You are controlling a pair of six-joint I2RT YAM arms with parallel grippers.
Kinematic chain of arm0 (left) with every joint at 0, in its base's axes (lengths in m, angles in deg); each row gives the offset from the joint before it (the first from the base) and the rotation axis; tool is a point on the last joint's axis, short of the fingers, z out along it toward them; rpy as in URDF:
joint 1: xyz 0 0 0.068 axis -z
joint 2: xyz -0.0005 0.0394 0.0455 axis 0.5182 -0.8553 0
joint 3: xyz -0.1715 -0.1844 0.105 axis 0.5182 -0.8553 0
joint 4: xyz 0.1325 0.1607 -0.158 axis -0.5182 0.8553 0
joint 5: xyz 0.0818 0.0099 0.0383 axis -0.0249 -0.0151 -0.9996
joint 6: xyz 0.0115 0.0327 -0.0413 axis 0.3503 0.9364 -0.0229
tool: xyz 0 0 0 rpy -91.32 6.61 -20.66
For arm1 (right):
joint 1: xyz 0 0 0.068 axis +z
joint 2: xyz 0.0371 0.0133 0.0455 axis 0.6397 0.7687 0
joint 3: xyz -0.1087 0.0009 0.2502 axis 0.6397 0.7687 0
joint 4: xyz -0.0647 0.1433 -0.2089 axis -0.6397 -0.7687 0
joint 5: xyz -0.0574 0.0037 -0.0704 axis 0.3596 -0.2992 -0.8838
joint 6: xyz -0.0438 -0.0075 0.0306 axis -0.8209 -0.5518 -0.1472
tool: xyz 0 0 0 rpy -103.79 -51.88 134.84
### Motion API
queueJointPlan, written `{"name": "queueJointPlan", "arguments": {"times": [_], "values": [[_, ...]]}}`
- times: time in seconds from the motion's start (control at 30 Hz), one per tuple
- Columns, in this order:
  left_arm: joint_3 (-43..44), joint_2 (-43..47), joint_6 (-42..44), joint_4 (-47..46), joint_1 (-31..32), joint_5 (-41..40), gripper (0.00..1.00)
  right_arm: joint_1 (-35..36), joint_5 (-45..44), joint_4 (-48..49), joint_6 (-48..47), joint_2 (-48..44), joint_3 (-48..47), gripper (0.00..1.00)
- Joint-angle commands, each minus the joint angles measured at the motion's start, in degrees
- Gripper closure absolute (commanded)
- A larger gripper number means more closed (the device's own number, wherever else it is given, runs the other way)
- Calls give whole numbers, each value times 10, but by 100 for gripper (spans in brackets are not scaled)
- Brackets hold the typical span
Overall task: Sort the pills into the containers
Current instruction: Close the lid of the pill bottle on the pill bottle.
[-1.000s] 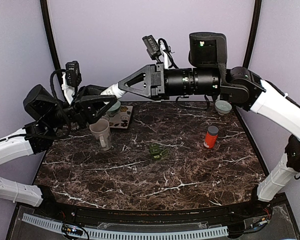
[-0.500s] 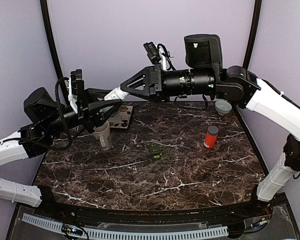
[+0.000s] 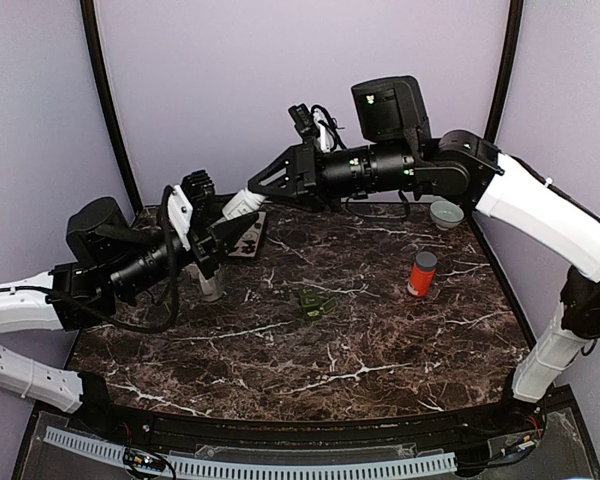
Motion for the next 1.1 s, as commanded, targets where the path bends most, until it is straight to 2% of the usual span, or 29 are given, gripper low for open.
{"name": "queueJointPlan", "arguments": {"times": [0.0, 0.23, 0.6, 0.77, 0.87, 1.07], "values": [[3, -57, 98, -81, 51, -32, 100, 44, 86, -62, 5, 85, 17, 98], [-13, -85, 209, -179, 90, -129, 100, 40, 92, -74, 16, 94, 8, 98], [-40, -124, 326, -354, 116, -210, 100, 35, 77, -98, 52, 103, -6, 97], [-54, -133, 359, -423, 123, -228, 100, 30, 65, -80, 68, 91, 6, 86], [-55, -130, 349, -418, 123, -228, 100, 28, 53, -76, 63, 82, 10, 74], [-55, -125, 327, -390, 122, -233, 100, 28, 28, -40, 52, 44, 34, 60]]}}
